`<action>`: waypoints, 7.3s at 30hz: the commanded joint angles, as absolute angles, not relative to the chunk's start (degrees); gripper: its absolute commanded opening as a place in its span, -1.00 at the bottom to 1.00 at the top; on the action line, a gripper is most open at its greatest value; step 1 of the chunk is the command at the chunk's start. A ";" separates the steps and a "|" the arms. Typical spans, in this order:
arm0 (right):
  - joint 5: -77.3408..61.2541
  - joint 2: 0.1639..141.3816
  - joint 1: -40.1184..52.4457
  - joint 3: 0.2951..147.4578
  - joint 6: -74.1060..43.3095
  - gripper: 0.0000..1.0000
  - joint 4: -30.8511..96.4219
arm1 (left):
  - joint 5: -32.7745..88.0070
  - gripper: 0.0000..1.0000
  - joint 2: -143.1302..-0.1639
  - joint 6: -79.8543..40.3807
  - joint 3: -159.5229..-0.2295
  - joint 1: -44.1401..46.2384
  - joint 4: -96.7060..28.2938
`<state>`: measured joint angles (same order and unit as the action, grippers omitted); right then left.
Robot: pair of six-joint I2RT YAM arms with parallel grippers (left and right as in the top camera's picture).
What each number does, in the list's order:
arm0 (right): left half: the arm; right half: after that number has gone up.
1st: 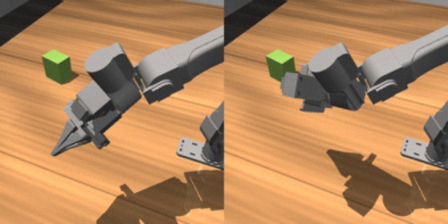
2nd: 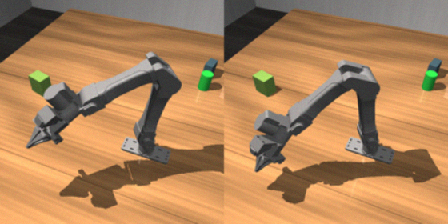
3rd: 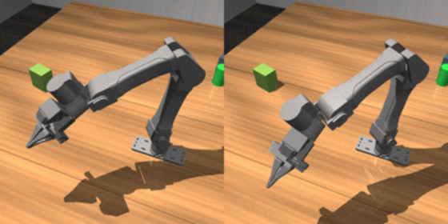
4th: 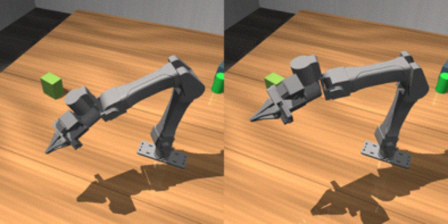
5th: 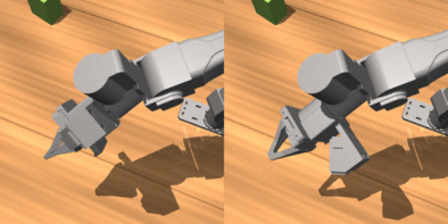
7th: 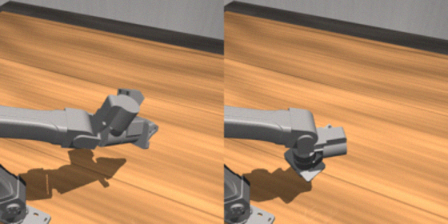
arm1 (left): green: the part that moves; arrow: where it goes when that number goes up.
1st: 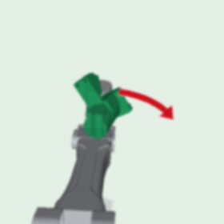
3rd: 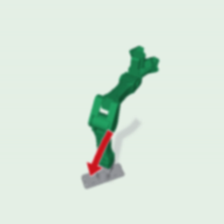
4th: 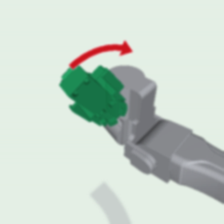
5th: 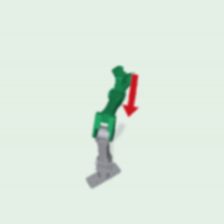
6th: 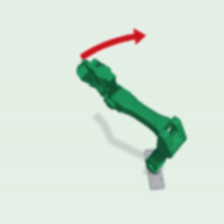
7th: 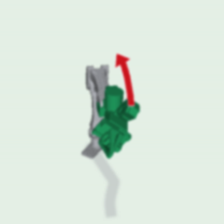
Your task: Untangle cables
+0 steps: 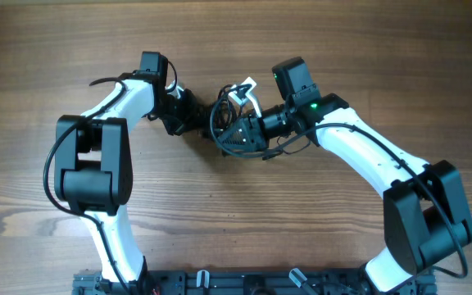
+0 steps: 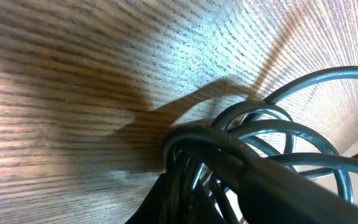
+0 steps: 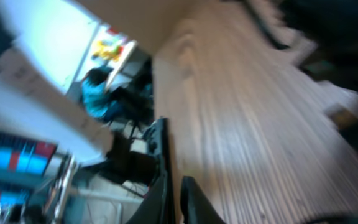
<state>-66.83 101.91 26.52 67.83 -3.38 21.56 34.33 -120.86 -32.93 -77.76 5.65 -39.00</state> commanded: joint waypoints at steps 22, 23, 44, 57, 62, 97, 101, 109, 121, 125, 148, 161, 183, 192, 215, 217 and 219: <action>1.15 100.95 38.63 67.85 -38.04 -0.24 34.74 | 27.57 -0.84 -121.82 -33.50 -77.25 4.75 -39.03; 1.93 100.95 38.54 67.85 -38.13 -0.24 35.03 | 27.57 -0.84 -121.82 -33.52 -77.25 4.75 -39.03; -14.74 101.91 38.68 67.85 -39.66 -0.24 30.28 | 27.57 -0.84 -121.82 -33.52 -77.25 4.75 -39.03; -21.98 101.91 38.68 67.85 -39.59 -0.34 23.59 | 27.57 -0.83 -121.82 -33.52 -77.25 4.75 -39.03; -17.08 101.91 38.68 67.83 -39.59 -0.33 23.16 | 27.57 -0.83 -121.82 -33.52 -77.25 4.75 -39.03; 8.62 101.91 38.68 67.75 -40.49 -0.45 27.66 | 27.57 -0.83 -121.82 -33.52 -77.25 4.75 -39.05; 9.30 101.91 38.65 67.22 -40.47 -0.60 27.31 | 27.57 -0.82 -121.82 -33.52 -77.25 4.75 -39.05; 17.12 101.91 38.30 64.79 -40.53 -0.88 27.92 | 27.57 -0.82 -121.82 -33.52 -77.25 4.75 -39.05; 0.95 101.78 25.45 64.82 -35.75 -0.92 35.66 | 27.57 -0.84 -121.82 -33.50 -77.25 4.75 -39.22; -3.01 101.78 19.70 64.79 -29.43 -0.91 41.69 | 27.55 -0.84 -121.82 -33.50 -77.25 4.75 -39.20; -30.55 101.80 26.50 64.79 -30.26 -0.10 27.73 | 27.57 -0.81 -121.82 -33.47 -77.25 4.75 -38.96; -16.67 101.80 31.07 64.71 -32.12 -0.68 23.64 | 27.57 -0.80 -121.82 -33.47 -77.25 4.75 -38.96; -31.27 101.80 33.98 64.05 -37.65 -0.23 22.87 | 27.57 -0.79 -121.82 -33.50 -77.25 4.75 -38.98; -22.46 101.80 36.05 64.05 -40.73 -0.43 20.29 | 27.57 -0.79 -121.82 -33.50 -77.25 4.75 -38.98; -16.80 97.43 32.32 67.92 -30.30 0.03 26.61 | 27.57 -0.77 -121.82 -33.50 -77.25 4.75 -38.76; -16.32 98.65 32.34 67.85 -29.02 0.03 25.23 | 27.57 -0.77 -121.82 -33.50 -77.25 4.75 -38.74; -16.23 101.38 32.32 67.81 -28.51 0.03 23.75 | 27.57 -0.77 -121.82 -33.47 -77.25 4.75 -38.74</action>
<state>-17.87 97.91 32.21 66.94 -30.98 24.69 33.71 -120.86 -32.93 -77.73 5.69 -38.96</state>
